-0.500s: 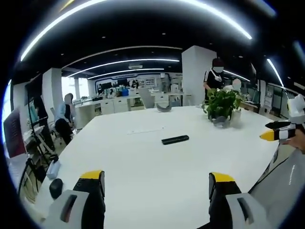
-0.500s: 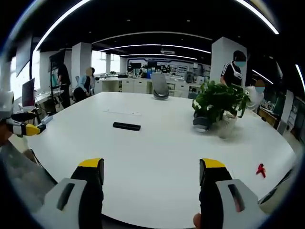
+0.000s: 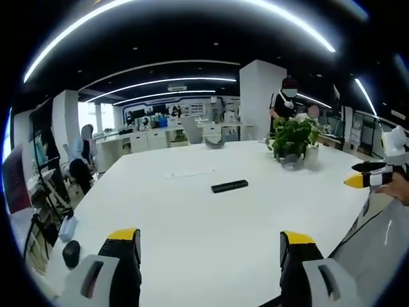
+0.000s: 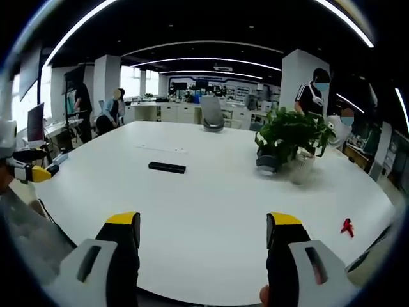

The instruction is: Press the specified remote control buttons in sequence, fully releasing each button before pressing the next.

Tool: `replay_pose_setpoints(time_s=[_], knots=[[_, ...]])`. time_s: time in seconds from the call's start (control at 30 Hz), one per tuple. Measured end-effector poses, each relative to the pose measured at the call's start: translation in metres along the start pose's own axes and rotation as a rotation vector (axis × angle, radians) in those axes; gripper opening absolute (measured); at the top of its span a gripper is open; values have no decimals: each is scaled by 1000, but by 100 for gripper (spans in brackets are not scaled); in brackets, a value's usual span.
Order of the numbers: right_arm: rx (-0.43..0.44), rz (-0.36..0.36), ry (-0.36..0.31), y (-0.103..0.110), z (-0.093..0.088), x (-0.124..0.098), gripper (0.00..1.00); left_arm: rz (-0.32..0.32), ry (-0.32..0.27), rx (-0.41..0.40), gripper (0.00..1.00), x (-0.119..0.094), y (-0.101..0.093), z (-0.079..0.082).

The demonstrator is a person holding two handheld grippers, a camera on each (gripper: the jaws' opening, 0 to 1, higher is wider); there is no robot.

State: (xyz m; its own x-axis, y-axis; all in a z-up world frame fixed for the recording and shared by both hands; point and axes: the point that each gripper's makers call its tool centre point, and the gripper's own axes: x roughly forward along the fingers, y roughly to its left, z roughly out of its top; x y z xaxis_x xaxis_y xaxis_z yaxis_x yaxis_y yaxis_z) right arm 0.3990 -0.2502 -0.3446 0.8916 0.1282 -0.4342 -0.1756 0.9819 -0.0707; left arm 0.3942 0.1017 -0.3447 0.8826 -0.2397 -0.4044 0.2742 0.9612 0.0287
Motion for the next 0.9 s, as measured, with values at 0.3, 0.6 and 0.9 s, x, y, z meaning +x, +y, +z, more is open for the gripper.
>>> replay_pose_setpoints(time_s=[0.3,0.6,0.9], knots=[[26,21,5,3,-1,1,84,25,-2,-16,94,-3,10,-1],[15,28,15,6,-2,1,83,19,6,-2,93,-1,8,-3],[9,44,21,9,-3,3,83,25,1,-3,93,-2,9,-2]])
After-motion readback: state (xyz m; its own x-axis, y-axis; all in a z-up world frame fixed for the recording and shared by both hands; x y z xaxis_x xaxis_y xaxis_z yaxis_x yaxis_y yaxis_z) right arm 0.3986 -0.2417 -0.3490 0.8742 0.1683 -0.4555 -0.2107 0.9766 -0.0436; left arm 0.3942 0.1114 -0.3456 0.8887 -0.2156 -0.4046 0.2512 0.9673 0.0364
